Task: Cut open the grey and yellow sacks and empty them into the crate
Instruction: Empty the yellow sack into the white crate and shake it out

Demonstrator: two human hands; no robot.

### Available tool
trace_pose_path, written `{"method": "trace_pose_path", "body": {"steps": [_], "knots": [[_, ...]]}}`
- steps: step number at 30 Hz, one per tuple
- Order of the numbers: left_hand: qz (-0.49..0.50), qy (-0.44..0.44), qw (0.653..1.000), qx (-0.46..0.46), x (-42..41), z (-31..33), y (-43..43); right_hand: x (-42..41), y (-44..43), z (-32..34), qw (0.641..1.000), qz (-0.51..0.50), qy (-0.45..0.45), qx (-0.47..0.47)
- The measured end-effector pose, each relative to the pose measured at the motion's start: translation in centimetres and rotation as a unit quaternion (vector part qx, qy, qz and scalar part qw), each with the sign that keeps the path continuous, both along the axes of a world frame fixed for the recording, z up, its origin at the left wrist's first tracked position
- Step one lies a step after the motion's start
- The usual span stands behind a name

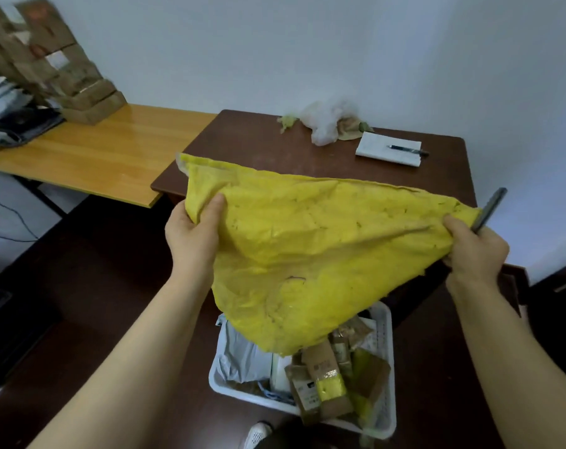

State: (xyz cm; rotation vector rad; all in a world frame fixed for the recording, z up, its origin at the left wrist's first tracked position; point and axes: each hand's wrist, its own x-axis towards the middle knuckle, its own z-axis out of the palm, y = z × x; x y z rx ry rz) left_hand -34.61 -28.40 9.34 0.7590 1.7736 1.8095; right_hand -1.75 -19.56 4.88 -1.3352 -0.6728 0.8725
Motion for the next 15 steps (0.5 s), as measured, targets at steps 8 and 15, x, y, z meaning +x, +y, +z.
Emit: {"method": "trace_pose_path", "body": {"steps": [8,15], "knots": [[-0.048,-0.045,0.996,-0.057,0.2,0.3,-0.3,0.1,-0.5,0.3,0.997,0.041,-0.053,-0.036],[-0.130,-0.014,0.988,0.081,-1.3,4.8,-1.5,-1.0,-2.5,3.3,0.996,-0.047,-0.076,-0.007]]}}
